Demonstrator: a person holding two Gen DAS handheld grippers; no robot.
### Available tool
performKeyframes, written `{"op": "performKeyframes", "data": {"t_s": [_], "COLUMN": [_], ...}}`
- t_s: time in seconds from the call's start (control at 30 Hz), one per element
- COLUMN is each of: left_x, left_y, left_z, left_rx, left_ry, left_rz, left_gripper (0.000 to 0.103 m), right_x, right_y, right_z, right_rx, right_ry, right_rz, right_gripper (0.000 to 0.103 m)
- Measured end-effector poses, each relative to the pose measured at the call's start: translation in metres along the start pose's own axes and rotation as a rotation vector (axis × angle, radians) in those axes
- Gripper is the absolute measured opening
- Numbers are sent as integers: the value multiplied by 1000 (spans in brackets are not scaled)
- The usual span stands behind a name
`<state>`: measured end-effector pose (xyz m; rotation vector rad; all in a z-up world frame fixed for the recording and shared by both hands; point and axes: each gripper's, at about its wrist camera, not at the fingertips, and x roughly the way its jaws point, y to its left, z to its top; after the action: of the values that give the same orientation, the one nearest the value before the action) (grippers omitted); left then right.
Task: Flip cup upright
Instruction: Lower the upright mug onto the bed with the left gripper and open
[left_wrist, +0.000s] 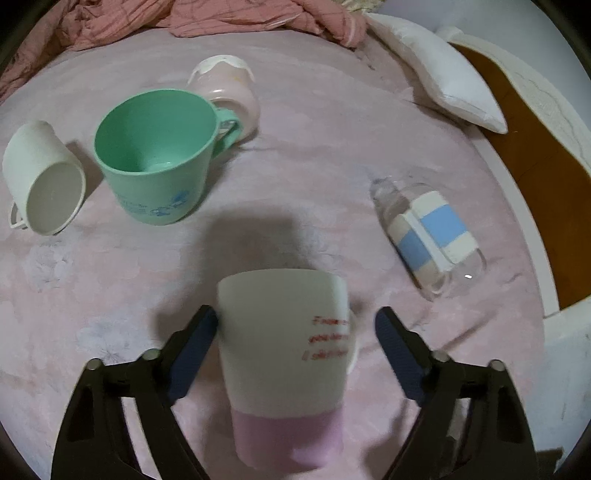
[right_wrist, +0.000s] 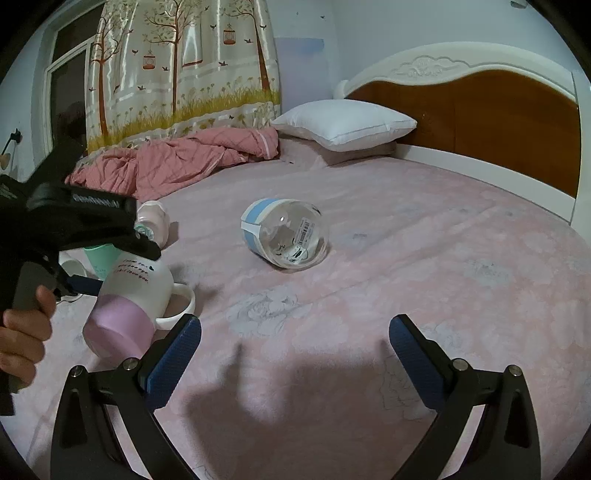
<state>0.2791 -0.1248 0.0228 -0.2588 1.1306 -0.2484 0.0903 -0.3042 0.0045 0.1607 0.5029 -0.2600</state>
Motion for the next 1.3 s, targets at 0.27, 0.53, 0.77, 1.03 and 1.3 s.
{"op": "performKeyframes", "data": {"t_s": [0.27, 0.53, 0.77, 1.03, 1.3], "left_x": [-8, -79, -95, -81, -103], "left_y": [10, -5, -26, 4, -2], "left_z": [-2, -33, -60, -74, -83], "left_rx": [-23, 111, 292, 234, 289], "left_ry": [-46, -229, -380, -379, -522], "left_rz": [-38, -86, 78, 46, -2], "left_gripper": [73, 71, 69, 68, 67], "right_x": [5, 4, 5, 2, 4], "right_y": [2, 3, 2, 4, 4], "right_z": [-1, -2, -2, -2, -2], "right_rx": [-3, -5, -1, -1, 0], "right_ry": [22, 20, 24, 28, 32], "right_rz": [12, 10, 13, 13, 14], "right_gripper": [103, 103, 103, 103, 103]}}
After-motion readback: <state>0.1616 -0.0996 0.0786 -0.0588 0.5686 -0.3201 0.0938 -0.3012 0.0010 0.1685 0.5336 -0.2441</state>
